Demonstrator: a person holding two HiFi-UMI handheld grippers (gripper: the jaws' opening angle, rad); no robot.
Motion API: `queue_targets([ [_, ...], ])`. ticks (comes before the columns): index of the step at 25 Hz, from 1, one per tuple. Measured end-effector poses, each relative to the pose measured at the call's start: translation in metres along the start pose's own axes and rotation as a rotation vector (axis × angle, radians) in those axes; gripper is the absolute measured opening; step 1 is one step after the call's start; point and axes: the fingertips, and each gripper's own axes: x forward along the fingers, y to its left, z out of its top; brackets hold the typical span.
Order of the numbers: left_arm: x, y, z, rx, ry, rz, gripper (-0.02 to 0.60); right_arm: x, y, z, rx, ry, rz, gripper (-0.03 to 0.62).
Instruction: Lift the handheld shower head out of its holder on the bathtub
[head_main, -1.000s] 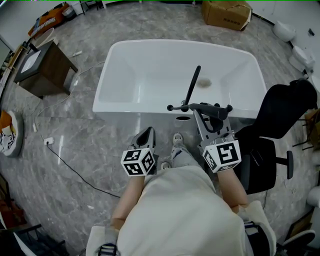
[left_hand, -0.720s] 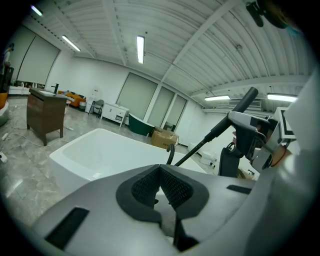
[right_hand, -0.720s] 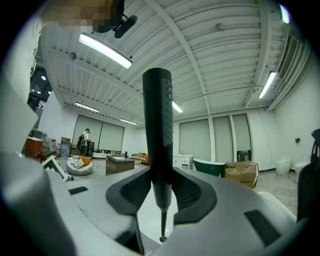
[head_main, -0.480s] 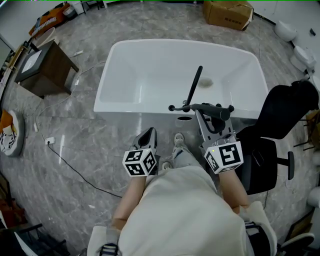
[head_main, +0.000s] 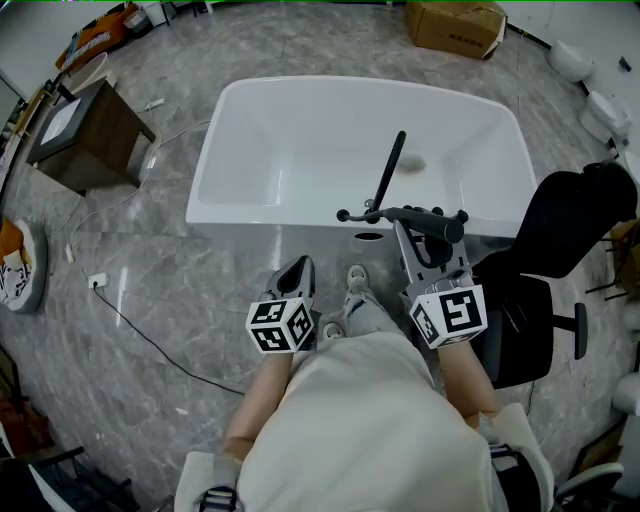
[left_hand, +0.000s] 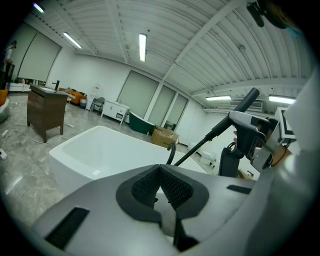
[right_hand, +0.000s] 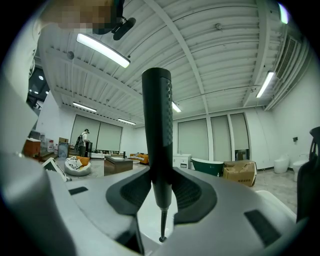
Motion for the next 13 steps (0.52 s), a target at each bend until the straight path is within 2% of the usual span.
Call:
queue_targets([
  [13,0.0010,0.0053,0.0019,-0.009,-0.001,0.007,0.020,0.0049,0.0033,0.0035,0.007,-0.007,0.006,0.138],
])
